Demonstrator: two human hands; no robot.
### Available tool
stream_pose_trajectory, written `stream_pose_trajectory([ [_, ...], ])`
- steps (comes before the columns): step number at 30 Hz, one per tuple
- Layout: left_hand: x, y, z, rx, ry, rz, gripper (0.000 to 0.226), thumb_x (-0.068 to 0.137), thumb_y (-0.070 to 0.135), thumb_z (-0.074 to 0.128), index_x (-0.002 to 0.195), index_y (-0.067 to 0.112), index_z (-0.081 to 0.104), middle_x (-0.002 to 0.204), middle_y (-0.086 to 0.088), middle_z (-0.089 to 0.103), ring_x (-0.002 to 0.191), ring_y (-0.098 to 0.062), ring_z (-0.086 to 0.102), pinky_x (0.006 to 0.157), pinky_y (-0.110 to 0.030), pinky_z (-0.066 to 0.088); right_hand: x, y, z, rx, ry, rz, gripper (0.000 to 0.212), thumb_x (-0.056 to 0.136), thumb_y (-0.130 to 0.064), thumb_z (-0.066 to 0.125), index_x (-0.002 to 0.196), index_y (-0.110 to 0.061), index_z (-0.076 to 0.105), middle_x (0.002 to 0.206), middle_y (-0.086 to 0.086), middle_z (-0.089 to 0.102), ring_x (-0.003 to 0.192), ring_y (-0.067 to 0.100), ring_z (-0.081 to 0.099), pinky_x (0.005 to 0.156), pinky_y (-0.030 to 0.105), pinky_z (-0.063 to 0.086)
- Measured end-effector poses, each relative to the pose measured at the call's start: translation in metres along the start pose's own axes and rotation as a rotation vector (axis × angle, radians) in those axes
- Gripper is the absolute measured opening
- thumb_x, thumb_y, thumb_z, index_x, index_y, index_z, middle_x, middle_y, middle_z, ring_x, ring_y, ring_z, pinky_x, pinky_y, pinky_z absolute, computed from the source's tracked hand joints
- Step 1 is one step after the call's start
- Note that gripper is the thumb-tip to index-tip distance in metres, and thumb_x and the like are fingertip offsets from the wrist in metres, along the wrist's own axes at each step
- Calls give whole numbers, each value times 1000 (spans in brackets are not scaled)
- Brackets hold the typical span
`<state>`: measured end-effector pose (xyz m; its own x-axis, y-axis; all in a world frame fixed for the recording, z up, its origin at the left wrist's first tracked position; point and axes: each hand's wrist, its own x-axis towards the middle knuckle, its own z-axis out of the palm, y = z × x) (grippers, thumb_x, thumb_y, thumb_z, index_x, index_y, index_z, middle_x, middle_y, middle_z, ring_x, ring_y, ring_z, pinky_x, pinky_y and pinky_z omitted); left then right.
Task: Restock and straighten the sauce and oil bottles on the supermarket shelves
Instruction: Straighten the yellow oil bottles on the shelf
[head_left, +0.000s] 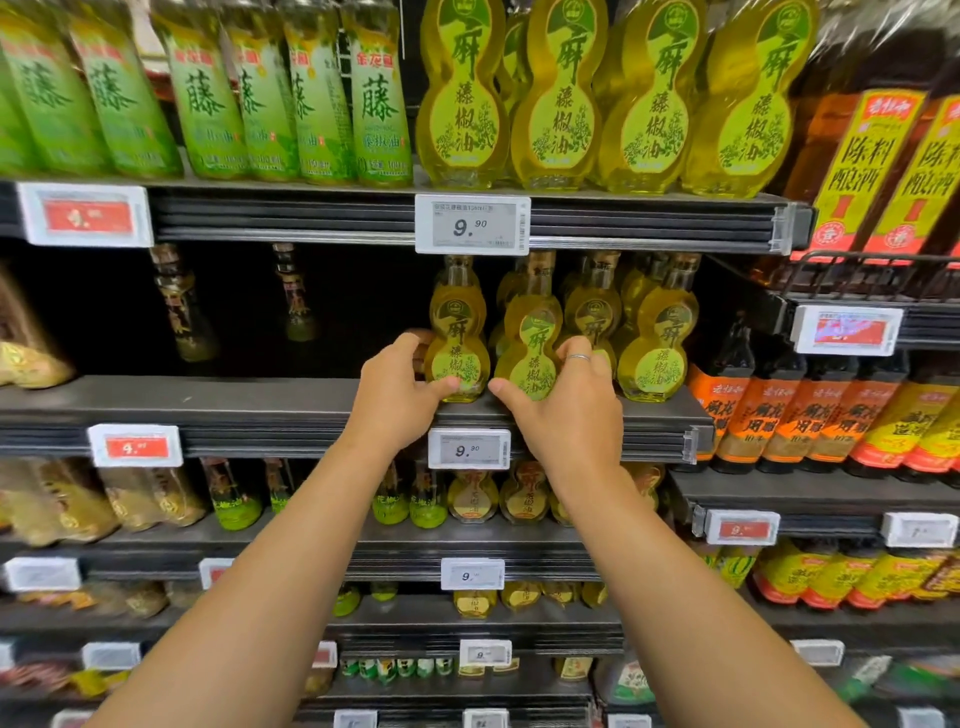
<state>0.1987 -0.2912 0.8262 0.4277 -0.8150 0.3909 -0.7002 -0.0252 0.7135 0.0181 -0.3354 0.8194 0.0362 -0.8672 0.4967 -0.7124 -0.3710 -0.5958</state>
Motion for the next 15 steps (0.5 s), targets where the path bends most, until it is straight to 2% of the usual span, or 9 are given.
stream_pose_trajectory([
  [4, 2, -8, -5, -7, -4, 16, 52, 86, 29, 81, 132, 18, 59, 108, 12, 58, 94, -2, 53, 63, -2, 33, 3, -6, 5, -79, 23, 19, 90, 73, -71, 74, 137, -16, 44, 127, 7, 52, 107, 33, 62, 78, 41, 52],
  [7, 3, -10, -5, -11, 17, 26, 50, 85, 29, 81, 129, 18, 61, 107, 11, 60, 85, 4, 54, 63, -2, 34, 4, -10, 10, -114, 60, 29, 91, 71, -73, 74, 134, -15, 44, 125, 7, 53, 103, 33, 64, 71, 39, 51],
  [10, 5, -10, -3, -17, 20, 24, 49, 84, 29, 82, 128, 16, 62, 109, 8, 63, 92, -3, 56, 70, -6, 34, 7, -15, 15, -105, 73, 62, 91, 70, -74, 75, 132, -15, 43, 123, 7, 52, 101, 34, 64, 65, 38, 46],
  [12, 5, -10, -2, -25, 19, 24, 50, 84, 29, 82, 128, 15, 62, 110, 6, 64, 96, -6, 57, 70, -6, 35, 7, -16, 18, -101, 77, 76, 90, 71, -74, 74, 131, -15, 43, 123, 7, 51, 100, 34, 64, 63, 36, 42],
  [15, 5, -11, -1, -30, 23, 15, 52, 84, 28, 83, 129, 15, 62, 114, 2, 67, 97, -7, 58, 77, -12, 41, 8, -15, 20, -102, 67, 83, 89, 72, -74, 74, 131, -15, 43, 123, 7, 50, 101, 32, 63, 64, 35, 40],
])
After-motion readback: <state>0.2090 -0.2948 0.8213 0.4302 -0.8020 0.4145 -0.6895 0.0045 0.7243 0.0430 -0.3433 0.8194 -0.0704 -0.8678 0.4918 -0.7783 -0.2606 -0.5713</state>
